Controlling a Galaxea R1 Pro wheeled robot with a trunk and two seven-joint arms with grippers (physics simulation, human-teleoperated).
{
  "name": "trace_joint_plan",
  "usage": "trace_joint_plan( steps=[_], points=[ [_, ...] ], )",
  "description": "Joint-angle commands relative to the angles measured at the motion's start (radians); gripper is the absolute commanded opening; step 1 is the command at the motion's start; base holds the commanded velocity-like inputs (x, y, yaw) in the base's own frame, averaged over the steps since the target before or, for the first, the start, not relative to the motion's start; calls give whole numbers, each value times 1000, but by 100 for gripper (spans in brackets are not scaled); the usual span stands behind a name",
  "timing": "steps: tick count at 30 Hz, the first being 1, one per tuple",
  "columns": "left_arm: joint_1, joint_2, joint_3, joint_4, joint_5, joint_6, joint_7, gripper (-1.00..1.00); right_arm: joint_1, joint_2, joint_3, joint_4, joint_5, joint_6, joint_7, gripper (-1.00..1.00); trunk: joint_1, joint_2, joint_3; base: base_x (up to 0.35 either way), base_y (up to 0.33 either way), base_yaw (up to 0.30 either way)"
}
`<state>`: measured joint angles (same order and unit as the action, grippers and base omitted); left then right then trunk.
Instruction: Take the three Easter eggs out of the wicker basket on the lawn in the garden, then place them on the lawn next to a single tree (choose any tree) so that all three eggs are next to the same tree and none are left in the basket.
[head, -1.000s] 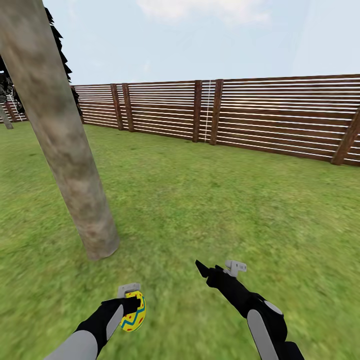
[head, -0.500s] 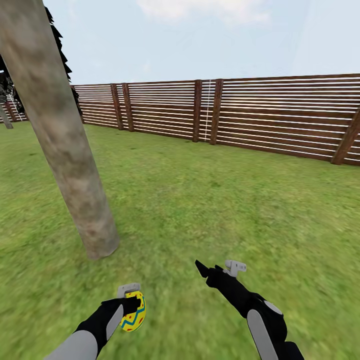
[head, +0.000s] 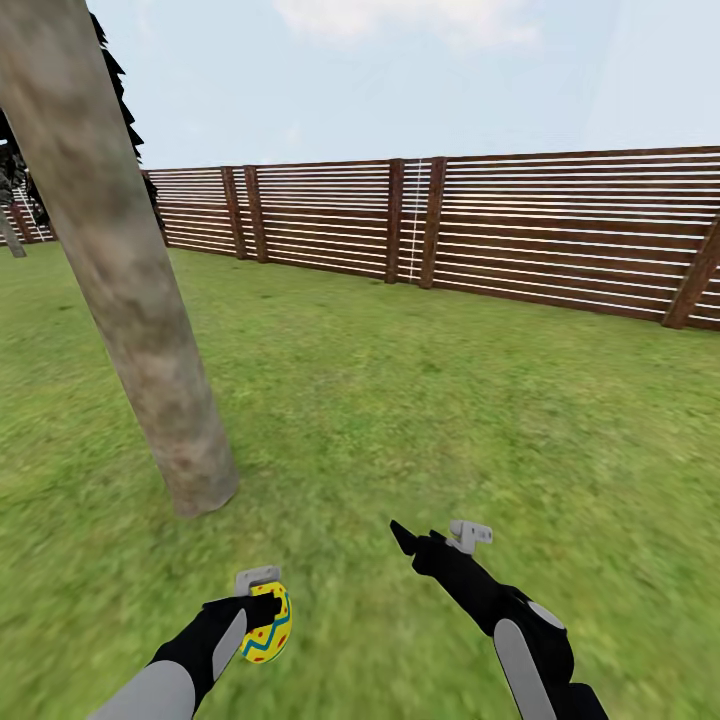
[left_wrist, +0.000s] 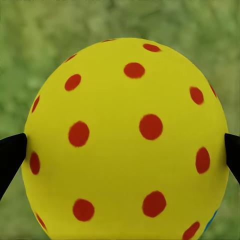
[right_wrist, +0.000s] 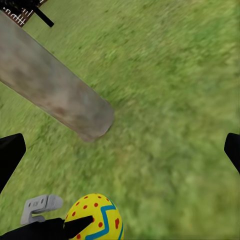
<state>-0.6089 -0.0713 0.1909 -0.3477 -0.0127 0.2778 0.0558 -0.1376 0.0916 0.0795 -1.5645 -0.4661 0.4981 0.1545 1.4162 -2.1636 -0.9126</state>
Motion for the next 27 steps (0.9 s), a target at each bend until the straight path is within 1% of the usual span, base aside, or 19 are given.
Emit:
trace_joint_plan(
  steps=[1, 9, 14, 27],
  points=[
    [0, -1, 4, -2, -1, 6, 2, -100, 0, 0, -1, -1, -3, 5, 2, 100, 0, 0, -1, 0, 0, 0],
    [0, 1, 4, -3, -1, 8, -1, -100, 0, 0, -1, -1, -3, 5, 2, 100, 30, -56, -26, 0, 0, 0],
    [0, 0, 4, -3, -1, 8, 1, -100, 0, 0, 0, 0, -3, 5, 2, 100, 30, -56, -26, 0, 0, 0],
    [0, 1, 4, -2, -1, 8, 1, -100, 0, 0, 0, 0, -3, 5, 3, 100, 80, -147, -67, 0, 0, 0]
  ],
)
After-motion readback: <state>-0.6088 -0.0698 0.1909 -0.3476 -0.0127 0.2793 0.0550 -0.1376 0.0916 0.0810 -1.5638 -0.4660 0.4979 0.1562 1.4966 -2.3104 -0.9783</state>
